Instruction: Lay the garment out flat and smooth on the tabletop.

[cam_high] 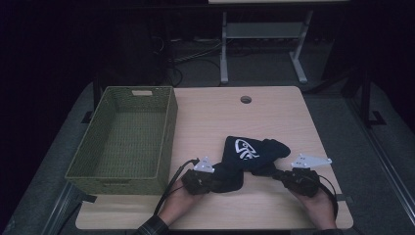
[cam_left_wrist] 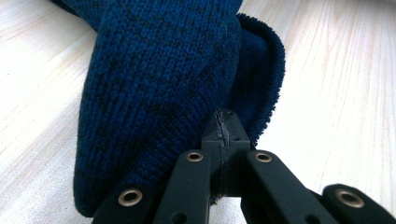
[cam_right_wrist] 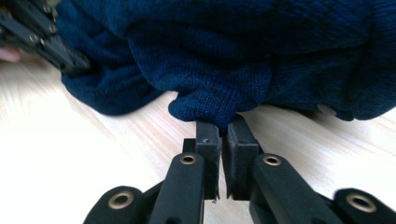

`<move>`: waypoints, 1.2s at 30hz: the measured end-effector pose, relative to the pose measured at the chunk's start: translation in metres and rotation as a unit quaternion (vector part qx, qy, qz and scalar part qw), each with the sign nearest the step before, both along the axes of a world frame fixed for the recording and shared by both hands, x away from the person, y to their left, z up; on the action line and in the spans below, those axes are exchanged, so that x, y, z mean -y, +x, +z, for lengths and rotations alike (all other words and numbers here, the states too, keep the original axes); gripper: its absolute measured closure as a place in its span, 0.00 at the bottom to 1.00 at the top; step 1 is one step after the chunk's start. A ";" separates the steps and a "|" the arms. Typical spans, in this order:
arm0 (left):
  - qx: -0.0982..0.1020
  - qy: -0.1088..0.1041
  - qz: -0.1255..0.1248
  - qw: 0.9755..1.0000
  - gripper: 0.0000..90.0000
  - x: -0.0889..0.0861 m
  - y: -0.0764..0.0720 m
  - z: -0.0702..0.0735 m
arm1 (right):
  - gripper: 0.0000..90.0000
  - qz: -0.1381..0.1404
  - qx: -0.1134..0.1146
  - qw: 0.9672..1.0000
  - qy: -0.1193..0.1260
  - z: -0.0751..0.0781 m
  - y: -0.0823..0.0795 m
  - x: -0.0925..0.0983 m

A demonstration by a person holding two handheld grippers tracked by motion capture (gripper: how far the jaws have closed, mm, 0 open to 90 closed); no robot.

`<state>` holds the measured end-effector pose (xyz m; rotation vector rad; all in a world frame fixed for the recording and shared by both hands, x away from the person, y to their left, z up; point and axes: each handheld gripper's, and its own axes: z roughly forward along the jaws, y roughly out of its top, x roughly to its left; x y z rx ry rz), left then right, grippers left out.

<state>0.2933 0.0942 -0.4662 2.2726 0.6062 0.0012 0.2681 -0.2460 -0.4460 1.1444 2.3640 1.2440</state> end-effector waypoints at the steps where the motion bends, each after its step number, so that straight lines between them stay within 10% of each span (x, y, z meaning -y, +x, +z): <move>1: 0.000 0.000 -0.001 1.000 1.00 0.000 0.000 0.000 | 0.96 -0.003 -0.001 1.000 0.005 0.002 0.001 0.001; 18: -0.014 -0.009 0.004 1.000 1.00 0.000 0.007 -0.002 | 0.97 -0.010 0.048 0.997 0.055 0.056 0.046 -0.011; 36: -0.014 -0.005 -0.002 1.000 1.00 0.000 0.008 -0.002 | 0.97 0.012 0.057 0.997 0.045 0.100 0.103 -0.044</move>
